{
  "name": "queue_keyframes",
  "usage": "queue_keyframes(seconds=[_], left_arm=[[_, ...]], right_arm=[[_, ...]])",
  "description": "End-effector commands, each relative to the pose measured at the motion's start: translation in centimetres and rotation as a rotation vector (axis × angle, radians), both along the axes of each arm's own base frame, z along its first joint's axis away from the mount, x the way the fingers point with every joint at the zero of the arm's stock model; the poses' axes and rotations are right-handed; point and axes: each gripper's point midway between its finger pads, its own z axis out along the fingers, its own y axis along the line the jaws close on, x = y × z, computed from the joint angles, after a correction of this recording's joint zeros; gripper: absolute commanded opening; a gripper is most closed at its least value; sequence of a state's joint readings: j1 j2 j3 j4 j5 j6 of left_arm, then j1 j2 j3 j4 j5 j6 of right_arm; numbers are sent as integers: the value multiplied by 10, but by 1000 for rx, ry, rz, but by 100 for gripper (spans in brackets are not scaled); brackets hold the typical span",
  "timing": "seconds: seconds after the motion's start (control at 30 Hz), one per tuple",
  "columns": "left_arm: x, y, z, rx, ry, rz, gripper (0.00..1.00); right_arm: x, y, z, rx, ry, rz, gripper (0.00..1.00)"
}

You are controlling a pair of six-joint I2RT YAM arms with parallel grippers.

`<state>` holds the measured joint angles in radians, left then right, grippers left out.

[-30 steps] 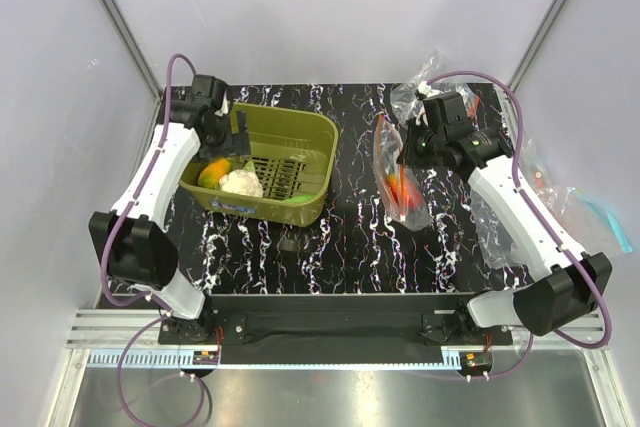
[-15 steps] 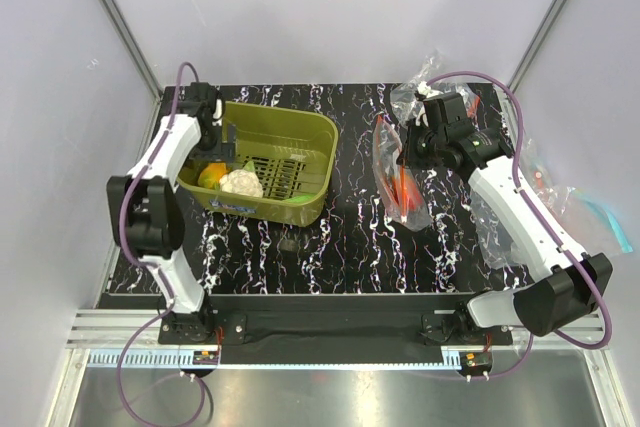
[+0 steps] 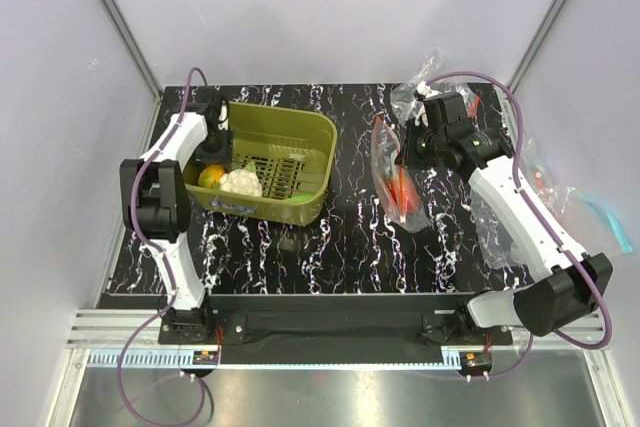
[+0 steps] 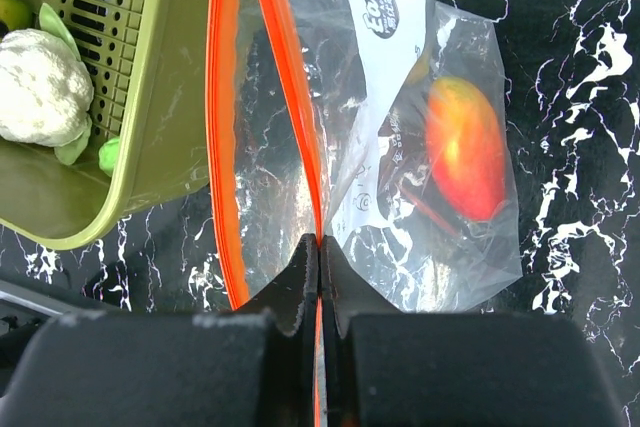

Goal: Place the food in the zip-top bag and seal the zipper
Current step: Pick up the fake fruit from the bin, then place the fake fruit in the zipper food storage bag.

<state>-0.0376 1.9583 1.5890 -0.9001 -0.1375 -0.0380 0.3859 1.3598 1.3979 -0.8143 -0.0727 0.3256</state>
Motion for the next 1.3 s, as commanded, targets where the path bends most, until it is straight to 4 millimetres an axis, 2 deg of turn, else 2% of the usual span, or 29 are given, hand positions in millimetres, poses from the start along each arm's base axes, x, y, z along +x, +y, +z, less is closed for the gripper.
queue_keyframes(seconds=[0.0, 0.13, 0.17, 0.23, 0.27, 0.37, 0.47, 0.63, 0.7, 0.73, 0.83, 0.87, 0.93, 0.97, 1.07, 1.27], left_arm=[[9, -6, -1, -56, -35, -1, 44], [16, -10, 27, -80, -113, -7, 38], [19, -14, 45, -97, -170, -15, 38], [22, -23, 67, -139, -235, -26, 38], [23, -29, 87, -163, -292, -32, 38], [24, -57, 127, -272, -402, -99, 37], [20, -84, 158, -350, -468, -152, 37], [11, -131, 197, -504, -542, -241, 36], [6, -158, 221, -591, -597, -314, 37], [3, -178, 237, -639, -642, -379, 37], [-11, -218, 258, -728, -676, -503, 38], [-19, -243, 266, -769, -692, -564, 38], [-29, -268, 274, -839, -690, -625, 38], [-36, -287, 285, -897, -705, -647, 38], [-44, -313, 303, -1009, -724, -664, 37], [-49, -340, 339, -1165, -775, -662, 36]], right_arm=[[5, 3, 20, 30, -42, 7, 0], [7, 4, 22, 27, -47, 9, 0], [8, 4, 21, 28, -45, 8, 0], [9, 5, 22, 27, -47, 9, 0], [9, 5, 22, 28, -45, 10, 0], [11, 6, 21, 31, -45, 9, 0], [13, 9, 22, 38, -46, 16, 0], [14, 11, 27, 44, -50, 25, 0], [15, 12, 31, 49, -55, 26, 0], [14, 13, 32, 55, -52, 33, 0], [14, 16, 34, 68, -50, 40, 0], [15, 18, 37, 77, -53, 49, 0], [15, 21, 39, 86, -47, 53, 0], [16, 22, 42, 91, -49, 54, 0], [17, 23, 40, 91, -41, 56, 0], [14, 23, 26, 82, 3, 64, 0]])
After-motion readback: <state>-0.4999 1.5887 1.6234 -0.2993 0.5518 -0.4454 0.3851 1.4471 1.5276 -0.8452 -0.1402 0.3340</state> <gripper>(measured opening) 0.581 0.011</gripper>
